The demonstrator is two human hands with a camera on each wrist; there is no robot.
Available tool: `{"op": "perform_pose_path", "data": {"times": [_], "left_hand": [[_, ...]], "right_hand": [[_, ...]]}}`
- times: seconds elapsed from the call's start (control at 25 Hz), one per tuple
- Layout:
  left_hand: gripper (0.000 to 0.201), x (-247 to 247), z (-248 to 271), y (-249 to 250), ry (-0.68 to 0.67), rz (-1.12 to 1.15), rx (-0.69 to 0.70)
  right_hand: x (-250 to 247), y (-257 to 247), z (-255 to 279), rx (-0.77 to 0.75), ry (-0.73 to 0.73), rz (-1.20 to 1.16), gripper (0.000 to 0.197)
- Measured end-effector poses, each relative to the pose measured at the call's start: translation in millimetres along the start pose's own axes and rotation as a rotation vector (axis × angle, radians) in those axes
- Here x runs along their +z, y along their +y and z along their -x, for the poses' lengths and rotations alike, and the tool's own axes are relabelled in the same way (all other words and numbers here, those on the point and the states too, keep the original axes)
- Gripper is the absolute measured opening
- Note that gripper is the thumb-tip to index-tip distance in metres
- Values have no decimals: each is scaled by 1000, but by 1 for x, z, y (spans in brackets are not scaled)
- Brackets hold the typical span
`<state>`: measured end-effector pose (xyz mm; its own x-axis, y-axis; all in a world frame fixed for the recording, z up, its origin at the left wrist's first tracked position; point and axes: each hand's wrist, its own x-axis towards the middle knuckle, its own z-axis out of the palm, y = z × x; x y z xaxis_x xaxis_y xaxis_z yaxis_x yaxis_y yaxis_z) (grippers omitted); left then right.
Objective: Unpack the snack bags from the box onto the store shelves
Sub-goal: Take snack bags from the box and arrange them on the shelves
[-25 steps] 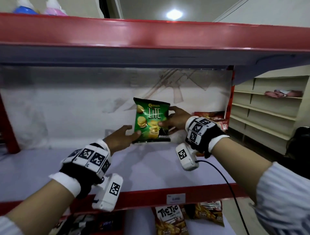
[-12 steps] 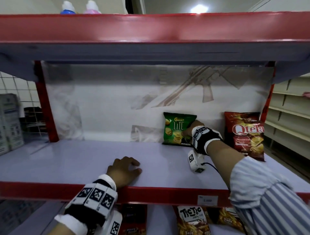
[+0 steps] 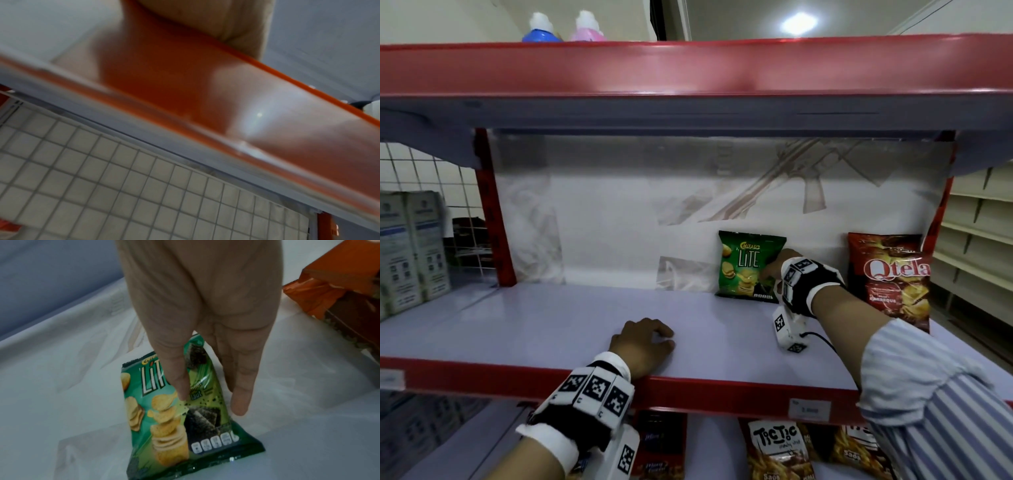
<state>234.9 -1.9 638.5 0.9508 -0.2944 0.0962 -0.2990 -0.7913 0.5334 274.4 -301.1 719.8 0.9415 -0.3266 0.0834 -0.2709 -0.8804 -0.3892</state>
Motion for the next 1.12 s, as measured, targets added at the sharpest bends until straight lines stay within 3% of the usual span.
{"op": "perform_pose_path", "data": {"times": [0.04, 0.16, 0.28, 0.36, 0.44, 0.72, 0.92, 1.12], "left_hand": [[22, -1, -1, -1, 2, 17, 0], [22, -2, -2, -1, -16, -21, 7], [27, -4, -3, 4, -50, -141, 18], [30, -4, -3, 8, -73, -230, 15], [28, -4, -2, 11, -74, -249, 25], [16, 10, 32, 30, 432, 177, 78], [15, 19, 58, 41, 546, 329, 255], [14, 41, 99, 18, 666, 304, 386]], "right_hand": [[-5, 0, 4, -7, 4, 22, 25], [-30, -4, 21, -10, 4, 11, 45], [-53, -8, 43, 37, 47, -259, 59], [-61, -10, 60, 17, 93, -398, 46], [-63, -7, 75, -34, 167, -488, 12], [-41, 2, 139, -200, 279, -622, 16], [2, 10, 199, -224, 335, -710, 5], [58, 12, 244, -184, 459, -800, 14]]}}
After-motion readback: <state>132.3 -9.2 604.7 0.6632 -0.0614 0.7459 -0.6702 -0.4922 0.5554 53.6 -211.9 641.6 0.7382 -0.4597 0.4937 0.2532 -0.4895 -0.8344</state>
